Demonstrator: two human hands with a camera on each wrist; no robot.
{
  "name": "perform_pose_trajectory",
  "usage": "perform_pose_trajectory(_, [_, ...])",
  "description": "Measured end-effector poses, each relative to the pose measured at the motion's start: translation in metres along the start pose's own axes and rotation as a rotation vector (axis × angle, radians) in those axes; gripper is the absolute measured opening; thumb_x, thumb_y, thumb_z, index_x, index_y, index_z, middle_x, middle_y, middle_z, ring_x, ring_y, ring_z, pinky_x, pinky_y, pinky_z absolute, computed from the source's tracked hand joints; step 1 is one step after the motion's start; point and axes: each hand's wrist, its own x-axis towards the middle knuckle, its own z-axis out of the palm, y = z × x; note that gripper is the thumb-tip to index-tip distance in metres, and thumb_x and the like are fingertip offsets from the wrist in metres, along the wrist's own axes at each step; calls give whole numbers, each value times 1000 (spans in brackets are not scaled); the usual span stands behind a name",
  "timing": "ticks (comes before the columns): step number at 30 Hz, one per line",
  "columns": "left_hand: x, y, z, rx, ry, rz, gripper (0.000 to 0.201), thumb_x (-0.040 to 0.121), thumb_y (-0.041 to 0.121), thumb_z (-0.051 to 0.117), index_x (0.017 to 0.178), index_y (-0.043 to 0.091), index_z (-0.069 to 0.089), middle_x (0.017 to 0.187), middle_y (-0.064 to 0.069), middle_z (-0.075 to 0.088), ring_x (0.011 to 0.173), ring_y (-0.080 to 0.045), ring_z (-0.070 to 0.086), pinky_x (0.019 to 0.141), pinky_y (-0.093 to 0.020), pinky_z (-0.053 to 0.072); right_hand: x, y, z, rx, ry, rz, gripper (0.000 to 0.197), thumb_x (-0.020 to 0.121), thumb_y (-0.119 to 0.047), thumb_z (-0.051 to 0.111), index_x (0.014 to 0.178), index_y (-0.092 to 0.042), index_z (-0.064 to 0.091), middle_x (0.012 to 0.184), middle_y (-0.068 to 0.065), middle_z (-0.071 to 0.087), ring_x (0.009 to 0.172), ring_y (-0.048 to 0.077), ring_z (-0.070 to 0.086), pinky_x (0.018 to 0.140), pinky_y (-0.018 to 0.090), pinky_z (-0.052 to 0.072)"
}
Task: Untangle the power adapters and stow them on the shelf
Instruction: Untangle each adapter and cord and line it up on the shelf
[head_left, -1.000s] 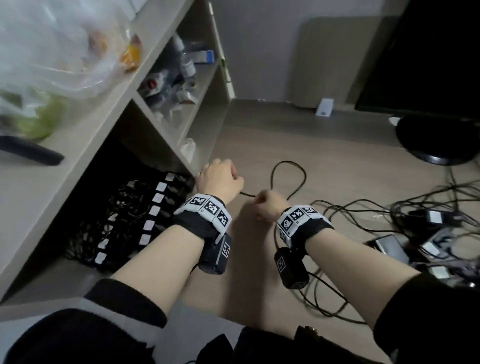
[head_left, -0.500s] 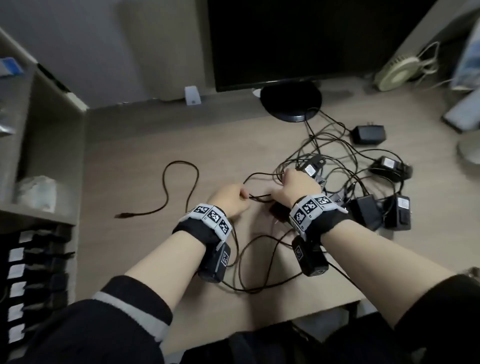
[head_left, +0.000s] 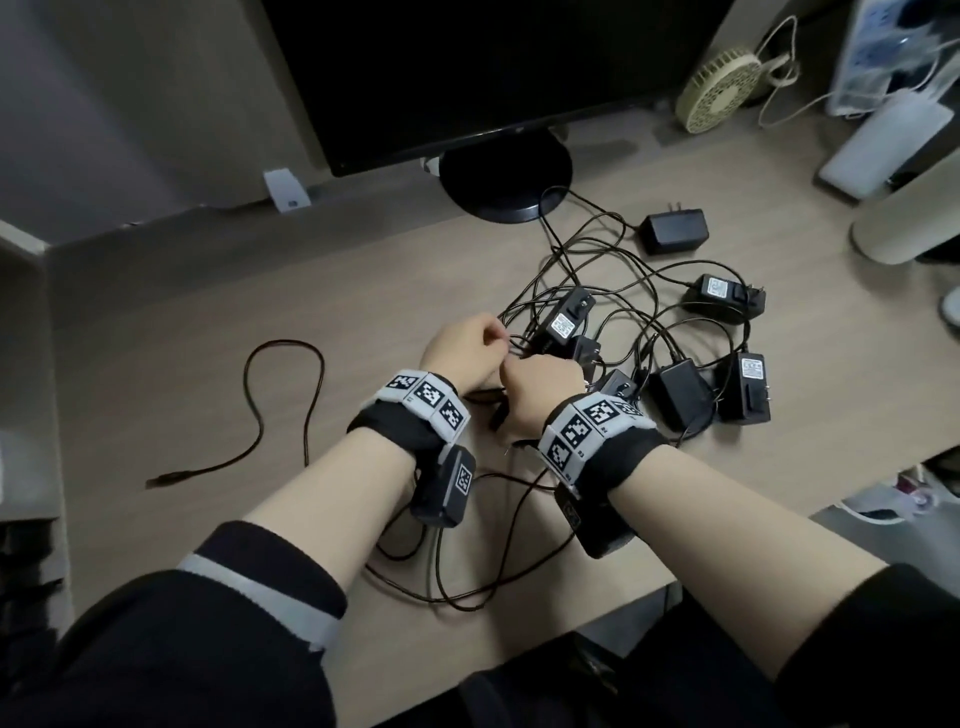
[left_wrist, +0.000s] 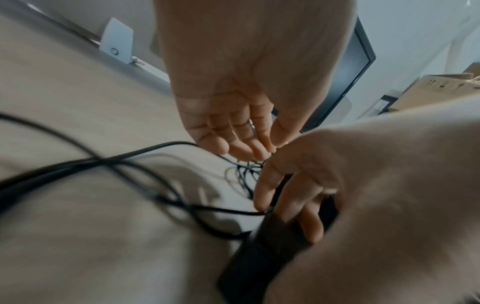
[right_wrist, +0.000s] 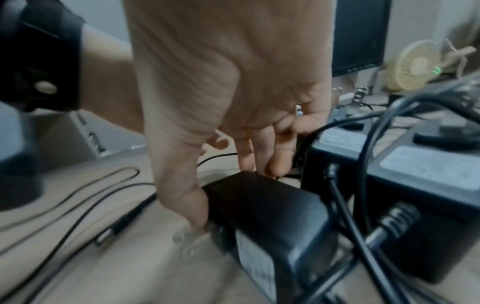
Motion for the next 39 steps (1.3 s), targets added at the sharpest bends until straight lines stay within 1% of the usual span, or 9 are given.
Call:
perform_pose_trajectory(4, [21,21,-1,-19,0,36,7,89,27,53,90,26,60,87,3,63,86,-21,63,81,-34,53,-3,23,-4,324,113,30,91,61,-57,73,131,-12,36,101,2,65,93,24,63,69,28,44])
perform_pose_trajectory(11, [39,42,20,-96,-128,-46,23,80,44,62,85,22,55,91,-4,62,86,-22,57,79,-33,47,-11,73,-9,1275,174,169,36,72,-11,73,90,-17,42,73,-4,50,66,12,48,65,27,45])
perform_pose_trajectory(14, [38,51,25,-102,-200,-153,59,58,58,67,99,19,52,91,-3,61,78,-20,55,72,-32,46,-14,78,0,1364,204,197,38,64,-17,75,85,-19,43,72,-3,51,64,11,48,66,26,42])
perform_pose_trajectory(17, [38,55,26,-80,-219,-171,56,62,56,68,100,20,46,83,-2,58,70,-21,52,69,-31,45,-14,80,8,1369,236,241,40,53,-28,70,85,-22,46,75,-3,54,68,12,51,69,28,45])
perform_pose_trajectory(23, [43,38,36,88,-323,5,83,53,47,66,125,11,47,107,-23,64,88,-38,66,78,-47,54,-20,88,15,1386,268,266,41,50,-36,71,84,-26,49,78,-2,56,70,13,54,71,30,47])
perform_pose_trajectory(27, [33,33,28,191,-162,75,29,92,18,49,116,2,54,112,-23,62,104,-37,58,88,-39,47,-23,89,12,1582,343,335,39,57,-30,69,90,-21,50,78,-3,51,59,7,51,57,23,45])
perform_pose_trajectory(30, [24,29,12,57,22,81,26,96,17,41,110,3,58,106,-21,65,101,-36,58,88,-40,45,-16,86,3,1852,353,384,25,83,-12,58,105,-12,47,89,6,57,60,8,58,45,19,48])
perform_pose_trajectory(35, [-15,23,-23,-2,192,199,22,97,17,40,107,3,55,105,-18,62,99,-32,55,84,-38,42,3,51,-27,2152,252,284,45,91,-25,53,133,-14,41,110,8,62,86,19,65,67,35,56])
perform_pose_trajectory(39, [-49,11,-44,-72,267,220,30,97,17,41,126,11,48,117,-6,60,109,-21,54,93,-33,42,12,4,-54,2191,136,115,50,89,-30,56,134,-17,39,120,11,59,99,29,62,80,49,51])
